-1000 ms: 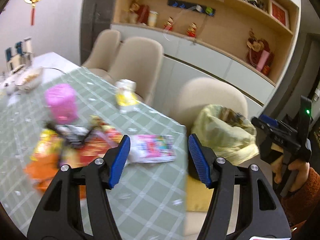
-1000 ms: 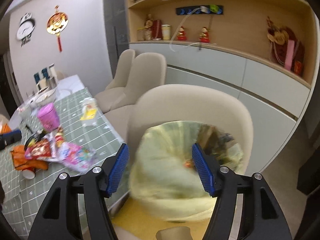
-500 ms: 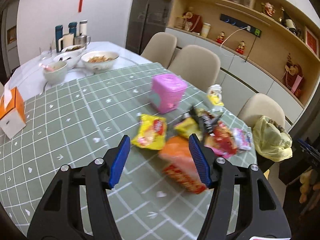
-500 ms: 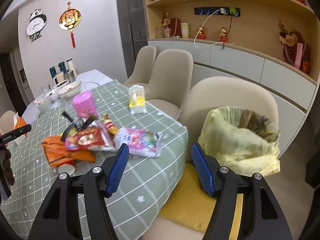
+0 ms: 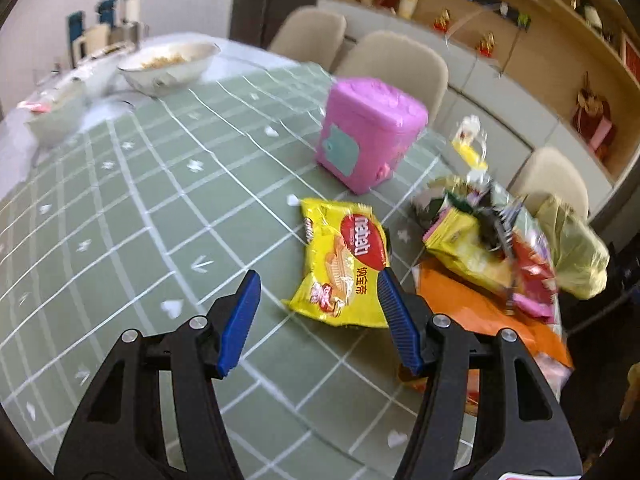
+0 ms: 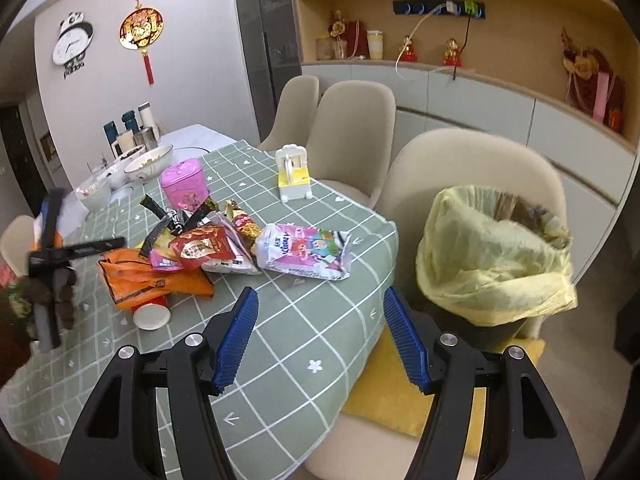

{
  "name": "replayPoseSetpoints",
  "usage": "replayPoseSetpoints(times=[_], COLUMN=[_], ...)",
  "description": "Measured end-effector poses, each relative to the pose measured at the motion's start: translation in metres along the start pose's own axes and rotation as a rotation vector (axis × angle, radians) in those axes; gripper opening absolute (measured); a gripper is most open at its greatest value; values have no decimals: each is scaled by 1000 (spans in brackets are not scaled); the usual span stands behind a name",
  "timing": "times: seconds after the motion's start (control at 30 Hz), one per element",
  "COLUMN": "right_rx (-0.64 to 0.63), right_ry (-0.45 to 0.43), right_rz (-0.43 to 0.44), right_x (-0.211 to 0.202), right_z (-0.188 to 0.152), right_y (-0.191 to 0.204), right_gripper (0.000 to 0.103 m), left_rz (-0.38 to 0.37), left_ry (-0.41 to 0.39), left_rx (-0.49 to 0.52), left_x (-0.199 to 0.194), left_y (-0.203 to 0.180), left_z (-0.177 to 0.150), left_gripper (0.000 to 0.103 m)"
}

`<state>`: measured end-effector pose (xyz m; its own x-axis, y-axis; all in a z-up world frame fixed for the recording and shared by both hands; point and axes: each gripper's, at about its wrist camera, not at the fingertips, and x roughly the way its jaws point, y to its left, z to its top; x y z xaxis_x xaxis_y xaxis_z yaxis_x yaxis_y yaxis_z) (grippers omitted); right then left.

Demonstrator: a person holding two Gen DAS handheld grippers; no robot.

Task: Collect trash
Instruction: 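Grasp the yellow nabati wafer pack with the left gripper while the right grasps the pink wrapper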

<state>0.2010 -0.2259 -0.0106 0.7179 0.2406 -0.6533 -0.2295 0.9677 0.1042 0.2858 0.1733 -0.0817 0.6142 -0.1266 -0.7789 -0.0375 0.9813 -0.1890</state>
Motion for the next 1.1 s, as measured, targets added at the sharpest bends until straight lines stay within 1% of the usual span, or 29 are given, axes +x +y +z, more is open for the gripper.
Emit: replayPoseSetpoints(times=[0.1, 0.2, 0.23, 0.27, 0.3, 0.33, 0.37, 0.47, 0.53, 0.6, 0.7, 0.73, 0.77, 0.83, 0.9, 1.0, 1.1], right_rx=[14, 11, 8, 6, 4, -3, -12, -61, -96, -118, -88, -59, -43, -31, -37, -31, 10], right_ry=[13, 37, 54, 67, 76, 87, 94, 103, 102, 99, 115, 123, 139, 176, 201, 241, 271], right_rz=[-3, -5, 3, 12, 19, 27, 32, 46, 45, 35, 1, -7, -4, 14, 10, -3, 27], right_x=[9, 25, 33, 41, 47, 56, 63, 84, 95, 109, 136, 150, 161, 182, 200, 213, 207], right_z=[2, 5, 7, 9, 10, 13, 15, 26, 35, 44, 61, 67, 71, 76, 78, 72, 57], right_y=[-2, -2, -2, 0, 1, 3, 5, 11, 13, 11, -4, -13, -18, -27, -32, -39, -42], right_gripper=[62, 62, 62, 62, 62, 62, 62, 62, 62, 62, 62, 57, 47, 33, 33, 33, 33], left_rz=[18, 3, 3, 8, 6, 3, 1, 5, 15, 22, 25, 20, 13, 11, 1, -9, -9], left_ry=[43, 66, 71, 81, 91, 105, 119, 109, 94, 71, 33, 24, 13, -4, -19, -30, -39], left_rx=[47, 48, 45, 35, 24, 9, -2, 13, 12, -9, -55, -70, -84, -95, -112, -121, -104], left_x=[23, 35, 38, 42, 46, 50, 53, 50, 43, 32, 11, 5, -3, -14, -26, -36, -43], left_y=[-4, -7, -9, -10, -9, -9, -10, -17, -20, -18, -9, -6, -4, -6, -8, -17, -25], left_z=[4, 9, 11, 13, 15, 16, 17, 17, 18, 19, 24, 26, 29, 33, 38, 41, 39], left_gripper=[55, 51, 48, 42, 38, 32, 23, 16, 14, 14, 14, 14, 14, 14, 14, 14, 14])
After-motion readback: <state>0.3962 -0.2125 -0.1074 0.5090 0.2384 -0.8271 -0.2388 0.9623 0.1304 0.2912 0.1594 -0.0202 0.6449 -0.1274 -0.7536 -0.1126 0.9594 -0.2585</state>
